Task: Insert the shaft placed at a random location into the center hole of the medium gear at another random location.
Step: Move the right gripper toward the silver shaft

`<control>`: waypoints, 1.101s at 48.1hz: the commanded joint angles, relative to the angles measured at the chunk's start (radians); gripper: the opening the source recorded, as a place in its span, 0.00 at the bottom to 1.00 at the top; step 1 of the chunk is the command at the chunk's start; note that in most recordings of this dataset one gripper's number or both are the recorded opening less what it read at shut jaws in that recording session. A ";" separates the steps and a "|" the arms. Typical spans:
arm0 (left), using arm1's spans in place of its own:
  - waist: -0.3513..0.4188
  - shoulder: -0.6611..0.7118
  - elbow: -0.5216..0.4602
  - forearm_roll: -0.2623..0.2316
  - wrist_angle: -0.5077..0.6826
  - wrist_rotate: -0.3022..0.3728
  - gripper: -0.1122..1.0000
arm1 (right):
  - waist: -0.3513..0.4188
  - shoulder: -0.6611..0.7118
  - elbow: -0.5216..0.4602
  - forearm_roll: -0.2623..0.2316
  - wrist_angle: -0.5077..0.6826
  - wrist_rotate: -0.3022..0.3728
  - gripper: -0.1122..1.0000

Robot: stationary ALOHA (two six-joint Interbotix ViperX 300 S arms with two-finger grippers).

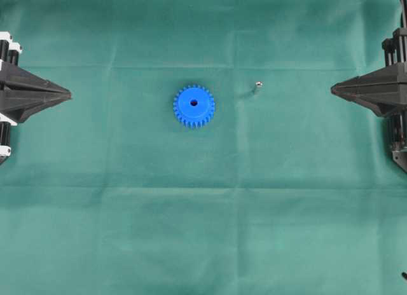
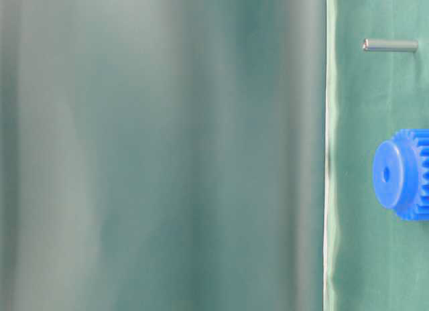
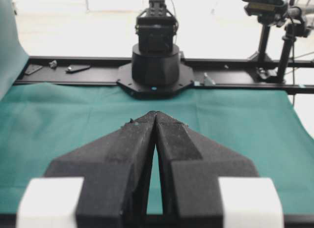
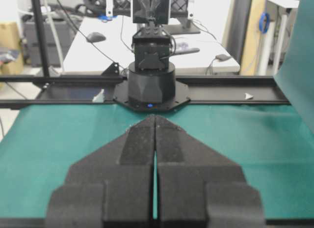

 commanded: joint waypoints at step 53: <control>-0.005 0.017 -0.043 0.015 0.040 0.006 0.10 | -0.210 0.718 -0.011 0.026 -0.341 -0.006 0.85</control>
